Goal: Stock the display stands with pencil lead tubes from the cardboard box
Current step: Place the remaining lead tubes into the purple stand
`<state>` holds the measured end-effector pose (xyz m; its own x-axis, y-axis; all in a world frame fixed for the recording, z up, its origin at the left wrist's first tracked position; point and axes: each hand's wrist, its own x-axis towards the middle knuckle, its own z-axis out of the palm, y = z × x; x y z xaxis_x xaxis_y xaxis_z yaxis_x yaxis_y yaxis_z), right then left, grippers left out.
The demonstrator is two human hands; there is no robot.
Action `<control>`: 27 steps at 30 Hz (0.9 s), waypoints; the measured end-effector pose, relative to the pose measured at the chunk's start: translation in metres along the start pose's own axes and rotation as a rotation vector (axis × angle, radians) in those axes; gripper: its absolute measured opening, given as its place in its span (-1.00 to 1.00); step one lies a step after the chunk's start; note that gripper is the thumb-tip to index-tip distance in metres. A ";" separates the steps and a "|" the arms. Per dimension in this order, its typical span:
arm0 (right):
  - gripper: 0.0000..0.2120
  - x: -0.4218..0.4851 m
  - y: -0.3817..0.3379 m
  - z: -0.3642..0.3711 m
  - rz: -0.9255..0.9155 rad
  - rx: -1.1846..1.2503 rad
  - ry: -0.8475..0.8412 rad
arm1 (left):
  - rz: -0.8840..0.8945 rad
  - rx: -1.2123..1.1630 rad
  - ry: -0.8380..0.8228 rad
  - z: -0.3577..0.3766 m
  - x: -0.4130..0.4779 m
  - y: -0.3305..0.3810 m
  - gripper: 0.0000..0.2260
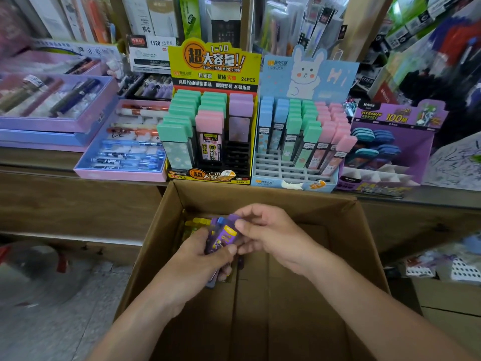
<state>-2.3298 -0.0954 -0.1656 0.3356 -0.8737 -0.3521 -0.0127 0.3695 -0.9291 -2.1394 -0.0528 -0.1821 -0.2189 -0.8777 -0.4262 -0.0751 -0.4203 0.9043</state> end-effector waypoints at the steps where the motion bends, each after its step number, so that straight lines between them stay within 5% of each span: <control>1: -0.89 0.002 0.001 0.001 0.017 0.052 0.031 | 0.012 -0.020 0.025 0.000 0.000 0.000 -0.79; 3: -0.87 0.006 0.004 -0.004 0.058 0.030 0.167 | 0.038 -0.035 0.086 -0.003 0.001 0.001 -0.88; 6: -0.78 0.013 0.015 -0.022 0.136 -0.378 0.318 | 0.067 -0.058 0.148 -0.007 0.001 0.003 -0.91; 12: -0.52 0.026 0.037 -0.020 0.401 -0.732 0.202 | 0.074 -0.084 0.156 -0.006 0.000 0.004 -0.90; 22: -0.57 0.025 0.035 -0.017 0.476 -0.958 0.170 | 0.062 -0.093 0.151 -0.007 0.000 0.004 -0.89; 27: -0.72 0.022 0.031 -0.020 0.381 -1.063 0.343 | 0.056 -0.081 0.149 -0.007 0.000 0.004 -0.89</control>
<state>-2.3415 -0.1094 -0.2041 -0.1282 -0.8631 -0.4886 -0.8899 0.3176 -0.3276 -2.1328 -0.0566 -0.1788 -0.0735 -0.9222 -0.3797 0.0128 -0.3815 0.9243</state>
